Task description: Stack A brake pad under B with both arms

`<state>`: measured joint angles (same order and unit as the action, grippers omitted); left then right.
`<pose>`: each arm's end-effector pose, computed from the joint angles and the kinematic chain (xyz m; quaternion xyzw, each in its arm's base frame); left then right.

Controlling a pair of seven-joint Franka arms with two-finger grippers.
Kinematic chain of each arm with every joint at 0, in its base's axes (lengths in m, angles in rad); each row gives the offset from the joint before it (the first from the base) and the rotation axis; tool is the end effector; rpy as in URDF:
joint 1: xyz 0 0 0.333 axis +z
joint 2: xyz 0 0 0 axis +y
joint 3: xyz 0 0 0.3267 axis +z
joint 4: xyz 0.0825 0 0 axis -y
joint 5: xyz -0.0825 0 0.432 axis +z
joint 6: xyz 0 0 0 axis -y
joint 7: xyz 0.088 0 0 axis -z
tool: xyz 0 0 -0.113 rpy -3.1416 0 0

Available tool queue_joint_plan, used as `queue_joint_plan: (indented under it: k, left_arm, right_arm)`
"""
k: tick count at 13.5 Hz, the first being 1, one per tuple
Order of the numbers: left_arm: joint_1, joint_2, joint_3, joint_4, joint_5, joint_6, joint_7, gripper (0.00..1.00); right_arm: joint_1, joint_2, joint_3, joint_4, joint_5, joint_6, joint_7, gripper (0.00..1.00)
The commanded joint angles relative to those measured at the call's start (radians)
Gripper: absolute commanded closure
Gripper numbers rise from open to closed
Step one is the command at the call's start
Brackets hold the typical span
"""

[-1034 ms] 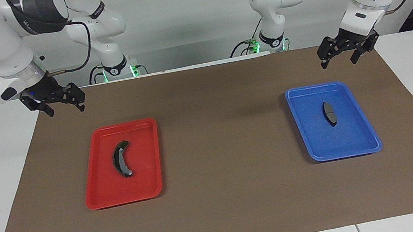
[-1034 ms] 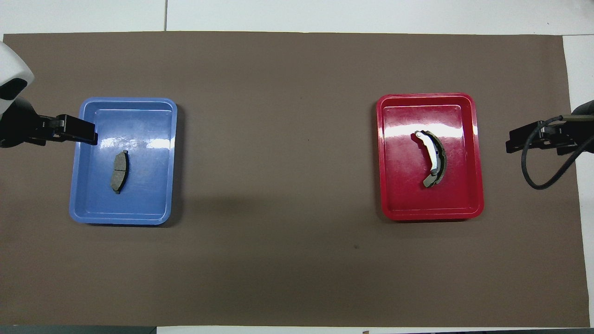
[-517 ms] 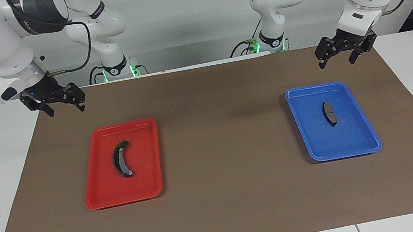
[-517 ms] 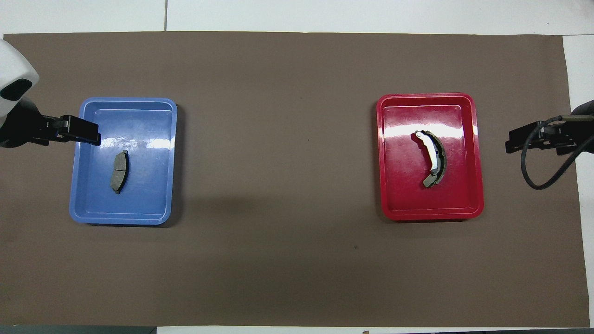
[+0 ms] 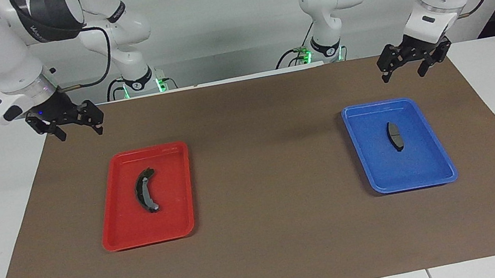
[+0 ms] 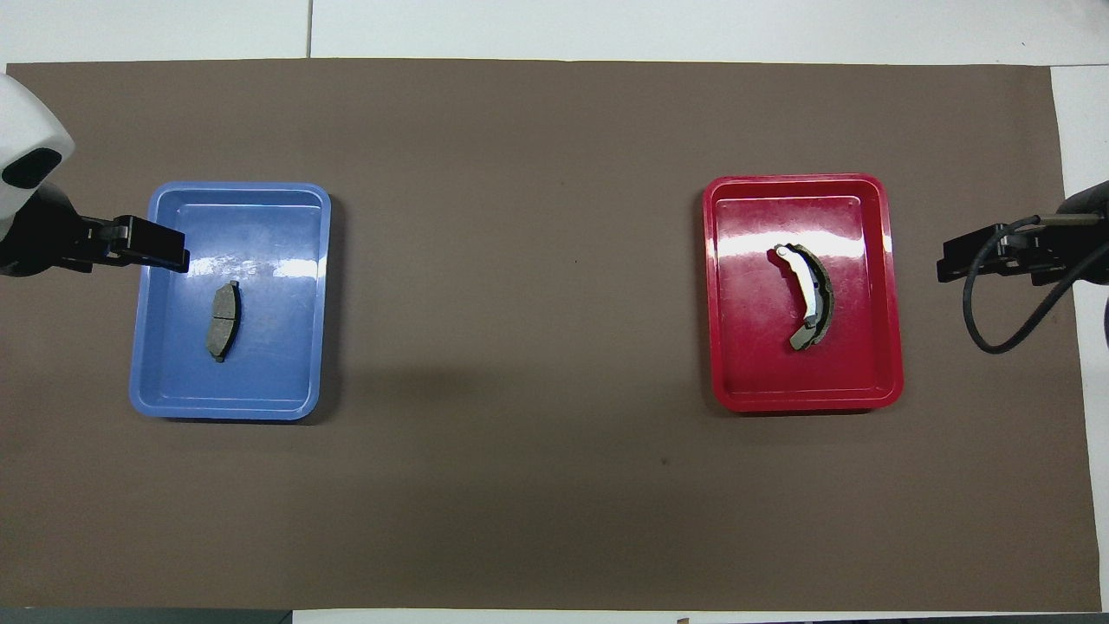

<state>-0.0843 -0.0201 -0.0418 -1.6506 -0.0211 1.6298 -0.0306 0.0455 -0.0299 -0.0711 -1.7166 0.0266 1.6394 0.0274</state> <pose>0.5949 -0.0779 0.6048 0.9988 -0.0471 -0.0011 0.0101 0.5938 -0.0129 0.5770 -0.9992 0.0277 0.0237 0.0143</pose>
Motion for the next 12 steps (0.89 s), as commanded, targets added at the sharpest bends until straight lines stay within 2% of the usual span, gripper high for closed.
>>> queue_joint_plan:
  k: [1,5,8,12]
  left_arm:
    - [0.006,-0.001,-0.001,0.0,-0.008,-0.019,0.001,0.0]
    - [0.006,-0.001,-0.001,0.0,-0.008,-0.03,0.001,0.0]
    - [0.008,-0.001,0.008,-0.005,-0.008,-0.022,0.003,0.0]
    - [0.012,-0.003,0.031,-0.078,-0.008,0.031,0.072,0.0]
  right_arm:
    - [-0.007,-0.016,0.007,-0.057,0.013,0.056,-0.024,0.0]
    - [-0.007,0.037,0.007,-0.103,0.015,0.128,-0.026,0.0]
    - [0.019,0.062,0.011,-0.207,0.016,0.27,-0.026,0.0]
    - [0.047,0.12,0.011,-0.261,0.018,0.387,-0.023,0.0]
